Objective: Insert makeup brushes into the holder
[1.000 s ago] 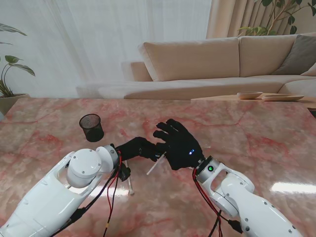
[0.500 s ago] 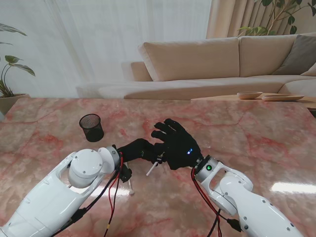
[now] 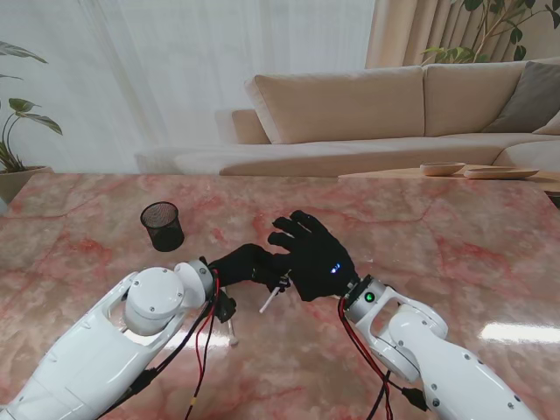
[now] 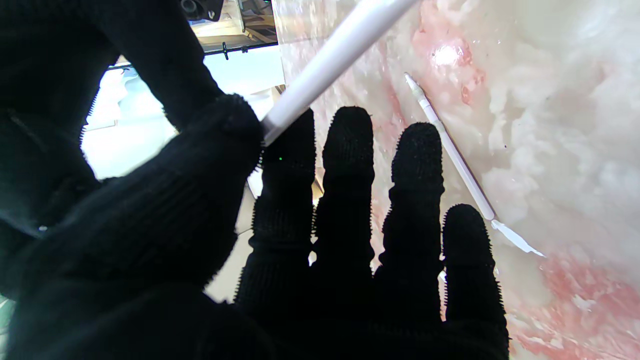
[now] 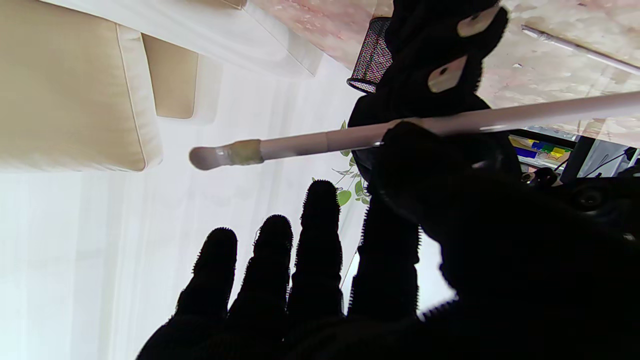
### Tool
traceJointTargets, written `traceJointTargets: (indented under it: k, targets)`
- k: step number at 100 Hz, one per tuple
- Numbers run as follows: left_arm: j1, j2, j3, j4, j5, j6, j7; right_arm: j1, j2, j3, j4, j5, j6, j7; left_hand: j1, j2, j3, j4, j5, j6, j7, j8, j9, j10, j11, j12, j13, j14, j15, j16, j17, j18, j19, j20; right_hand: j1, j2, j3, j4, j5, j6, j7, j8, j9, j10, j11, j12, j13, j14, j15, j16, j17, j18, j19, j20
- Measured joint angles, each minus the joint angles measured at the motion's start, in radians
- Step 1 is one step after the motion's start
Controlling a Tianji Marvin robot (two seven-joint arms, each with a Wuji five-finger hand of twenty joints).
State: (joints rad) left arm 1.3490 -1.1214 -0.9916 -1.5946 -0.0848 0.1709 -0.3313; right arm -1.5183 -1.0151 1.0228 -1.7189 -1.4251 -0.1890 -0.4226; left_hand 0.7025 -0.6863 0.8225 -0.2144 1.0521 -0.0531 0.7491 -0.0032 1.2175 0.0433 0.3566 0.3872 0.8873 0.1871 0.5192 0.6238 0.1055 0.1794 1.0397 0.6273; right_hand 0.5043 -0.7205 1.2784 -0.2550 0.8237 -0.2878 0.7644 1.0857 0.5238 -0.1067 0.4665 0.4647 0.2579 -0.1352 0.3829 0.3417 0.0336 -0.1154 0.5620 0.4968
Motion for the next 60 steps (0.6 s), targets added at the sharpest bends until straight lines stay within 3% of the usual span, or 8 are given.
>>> traceJointTargets:
  k: [34, 53, 60]
  targets:
    - [0.0, -0.004, 0.009, 0.016, 0.015, -0.042, 0.026, 0.009, 0.001, -0.01, 0.004, -0.004, -0.001, -0.015, 0.011, -0.032, -0.001, -0.011, -0.005, -0.019, 0.085, 0.058, 0.063, -0.014, -0.033, 0.128, 0.03, -0.011, 0.049, 0.056, 0.009, -0.001, 0.01, 0.015, 0.0, 0.012, -0.011, 0.0, 0.0, -0.026, -0.001, 0.0, 0.005, 0.0, 0.0, 0.0, 0.0, 0.0, 0.0, 0.0, 0.0, 0.0, 0.0, 0.0]
    - [0.005, -0.011, 0.011, 0.023, 0.037, -0.076, 0.068, 0.012, 0.001, -0.011, 0.006, -0.014, 0.001, -0.024, 0.011, -0.054, -0.001, -0.012, -0.005, -0.028, 0.108, 0.059, 0.063, -0.015, -0.049, 0.138, 0.051, -0.019, 0.059, 0.059, 0.009, -0.009, 0.01, 0.015, 0.0, 0.03, -0.032, 0.006, 0.0, -0.033, -0.002, 0.003, 0.015, -0.001, -0.006, 0.0, 0.0, 0.0, 0.0, 0.0, 0.0, 0.0, 0.0, 0.0]
    - [0.007, -0.012, 0.01, 0.025, 0.043, -0.086, 0.07, 0.013, 0.002, -0.011, 0.005, -0.021, 0.002, -0.025, 0.011, -0.054, 0.0, -0.012, -0.005, -0.028, 0.109, 0.059, 0.063, -0.015, -0.049, 0.144, 0.051, -0.021, 0.06, 0.059, 0.009, -0.01, 0.01, 0.015, 0.001, 0.042, -0.054, 0.006, 0.0, -0.037, -0.003, -0.034, 0.015, -0.001, -0.02, 0.0, 0.0, 0.0, -0.01, 0.0, -0.003, 0.0, -0.002, 0.0]
